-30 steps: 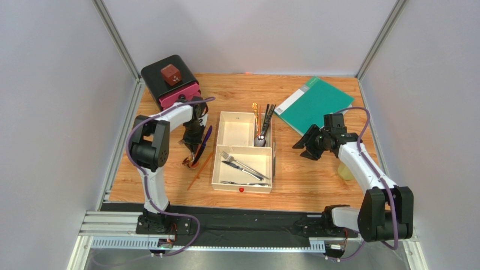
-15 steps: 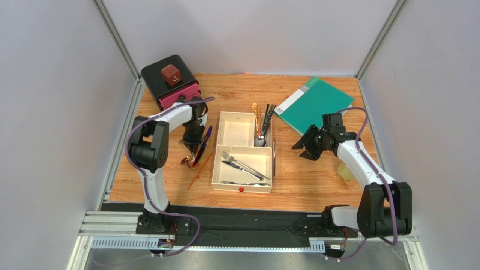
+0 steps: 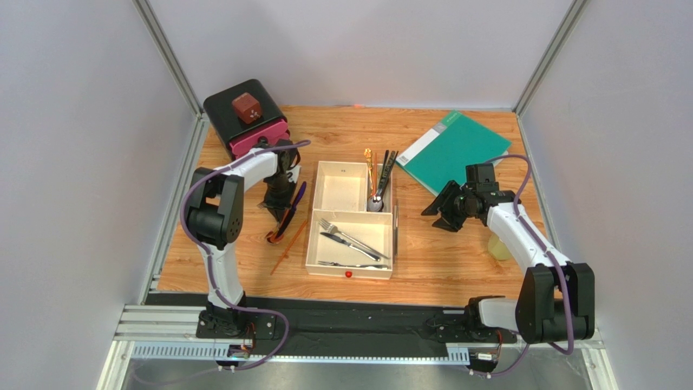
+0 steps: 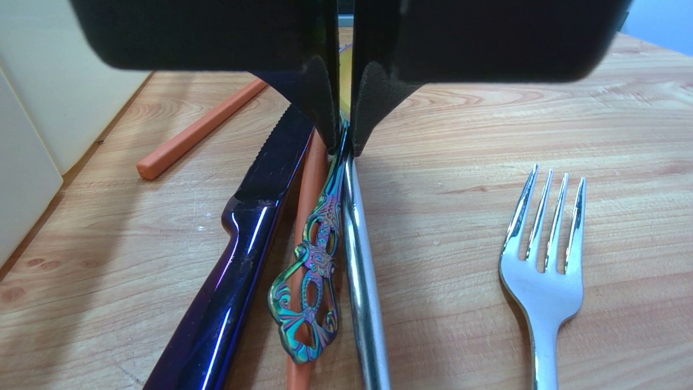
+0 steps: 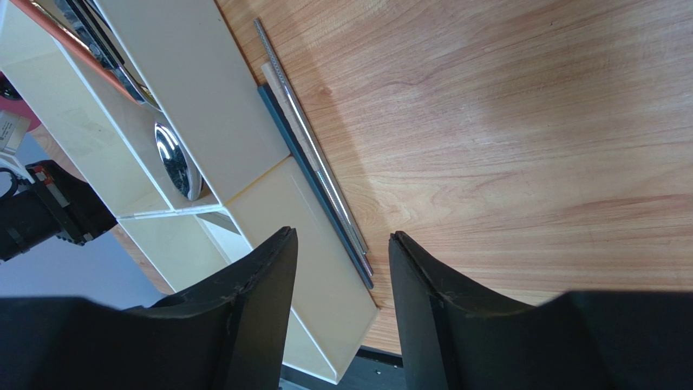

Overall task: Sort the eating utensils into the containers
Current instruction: Pick up the spoon from the center of the board.

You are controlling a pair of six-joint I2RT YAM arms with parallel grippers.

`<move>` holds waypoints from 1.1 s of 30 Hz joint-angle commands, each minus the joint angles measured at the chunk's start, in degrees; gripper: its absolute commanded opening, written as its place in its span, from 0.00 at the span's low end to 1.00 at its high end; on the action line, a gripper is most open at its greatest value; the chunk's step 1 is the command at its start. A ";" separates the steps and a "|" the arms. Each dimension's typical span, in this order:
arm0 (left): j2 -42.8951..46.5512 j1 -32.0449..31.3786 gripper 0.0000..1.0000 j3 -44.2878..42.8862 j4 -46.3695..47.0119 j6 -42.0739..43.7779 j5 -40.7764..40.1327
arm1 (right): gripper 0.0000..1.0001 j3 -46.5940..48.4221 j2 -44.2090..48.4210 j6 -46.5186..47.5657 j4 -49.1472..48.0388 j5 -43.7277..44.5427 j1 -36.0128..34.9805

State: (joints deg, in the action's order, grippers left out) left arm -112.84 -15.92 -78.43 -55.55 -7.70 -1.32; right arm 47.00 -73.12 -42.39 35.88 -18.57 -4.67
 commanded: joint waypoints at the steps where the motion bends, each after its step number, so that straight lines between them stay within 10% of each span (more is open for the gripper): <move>1: 2.27 0.10 0.00 -1.11 -0.70 0.76 -0.26 | 0.50 1.43 0.70 -0.15 -1.95 -0.59 0.18; 33: 10.27 -4.64 0.00 -1.02 -1.23 1.02 -17.83 | 0.50 0.81 1.05 -0.50 -2.22 -1.30 0.18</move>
State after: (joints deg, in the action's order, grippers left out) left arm -106.28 -17.45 -78.59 -56.53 -7.55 -13.34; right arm 47.00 -73.10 -42.48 35.66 -19.18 -4.67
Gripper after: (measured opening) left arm 0.009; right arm 0.501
